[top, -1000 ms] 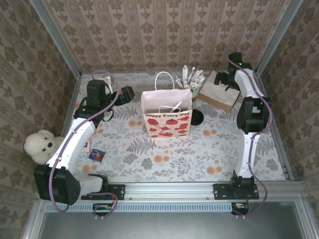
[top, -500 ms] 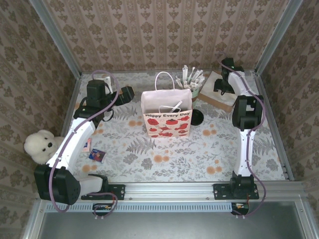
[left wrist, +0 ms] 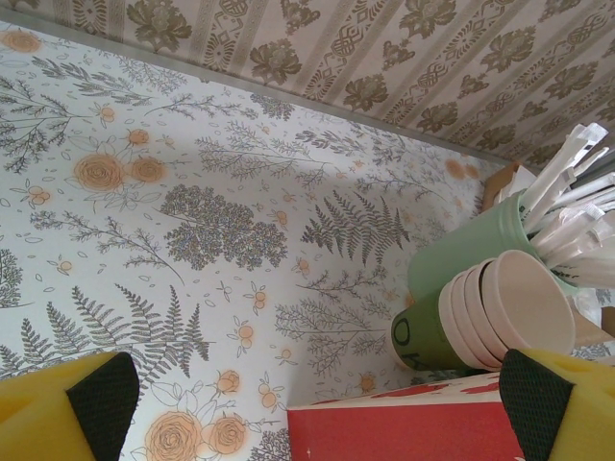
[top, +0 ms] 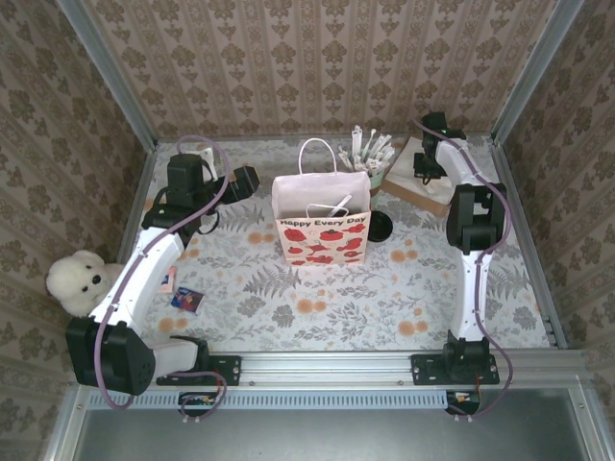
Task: Pack the takeout coffee
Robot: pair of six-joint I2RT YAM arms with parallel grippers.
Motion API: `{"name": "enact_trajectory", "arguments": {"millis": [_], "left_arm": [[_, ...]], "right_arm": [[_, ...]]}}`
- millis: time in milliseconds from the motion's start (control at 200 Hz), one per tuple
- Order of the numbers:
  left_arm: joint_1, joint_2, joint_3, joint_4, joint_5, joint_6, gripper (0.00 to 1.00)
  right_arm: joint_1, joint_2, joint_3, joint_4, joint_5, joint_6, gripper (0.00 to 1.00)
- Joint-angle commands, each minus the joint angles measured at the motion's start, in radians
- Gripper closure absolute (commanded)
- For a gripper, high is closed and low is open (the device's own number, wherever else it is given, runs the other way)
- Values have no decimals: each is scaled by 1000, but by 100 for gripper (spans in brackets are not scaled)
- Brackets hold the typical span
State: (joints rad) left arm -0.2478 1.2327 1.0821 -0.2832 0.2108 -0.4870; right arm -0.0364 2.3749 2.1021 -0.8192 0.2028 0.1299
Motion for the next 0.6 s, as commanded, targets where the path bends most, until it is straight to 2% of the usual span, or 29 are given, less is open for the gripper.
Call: {"name": "enact_trajectory", "arguments": {"millis": [0,150,595], "left_arm": [[2,-36,-6,6,14,-9,0],[2,-39,-4,7,13,-2,0],[2,-59,-20,14,19,12,0]], "right_arm": [[0,-78,-29,27,27,-1,93],[0,-129,-64,56,42,-3,100],[1,-236,-154,117,60,-9,100]]}}
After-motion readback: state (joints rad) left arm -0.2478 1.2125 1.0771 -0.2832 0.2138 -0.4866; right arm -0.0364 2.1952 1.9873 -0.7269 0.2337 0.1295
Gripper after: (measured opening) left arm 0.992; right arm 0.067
